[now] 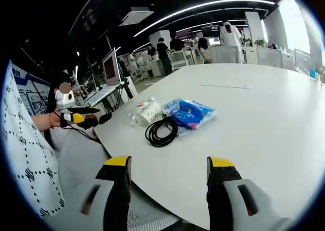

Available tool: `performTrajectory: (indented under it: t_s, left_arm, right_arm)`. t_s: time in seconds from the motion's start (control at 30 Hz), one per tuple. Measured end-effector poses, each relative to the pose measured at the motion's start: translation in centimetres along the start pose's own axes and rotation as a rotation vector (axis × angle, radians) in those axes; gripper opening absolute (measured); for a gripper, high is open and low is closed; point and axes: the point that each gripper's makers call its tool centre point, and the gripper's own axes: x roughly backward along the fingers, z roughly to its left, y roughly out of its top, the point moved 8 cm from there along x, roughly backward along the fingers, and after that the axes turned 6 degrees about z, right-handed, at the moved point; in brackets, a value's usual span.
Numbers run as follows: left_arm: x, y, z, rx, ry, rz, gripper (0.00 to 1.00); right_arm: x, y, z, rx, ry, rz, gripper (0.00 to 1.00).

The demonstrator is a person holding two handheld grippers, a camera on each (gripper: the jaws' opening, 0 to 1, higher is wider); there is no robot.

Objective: Arrange the tabletop items into an orderly group along one side of the table until the central work area is clear of visible clutter.

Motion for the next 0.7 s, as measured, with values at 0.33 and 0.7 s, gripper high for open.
performTrajectory:
  t_s: [0.33, 0.7]
  left_arm:
    - [0.07, 0.18, 0.04, -0.003, 0.0, 0.001, 0.72]
    - [0.12, 0.31, 0.07, -0.009, -0.002, 0.001, 0.71]
  right_arm:
    - [0.18, 0.12, -0.17, 0.002, -0.001, 0.003, 0.58]
    - [0.04, 0.41, -0.13, 0.01, 0.003, 0.007, 0.58]
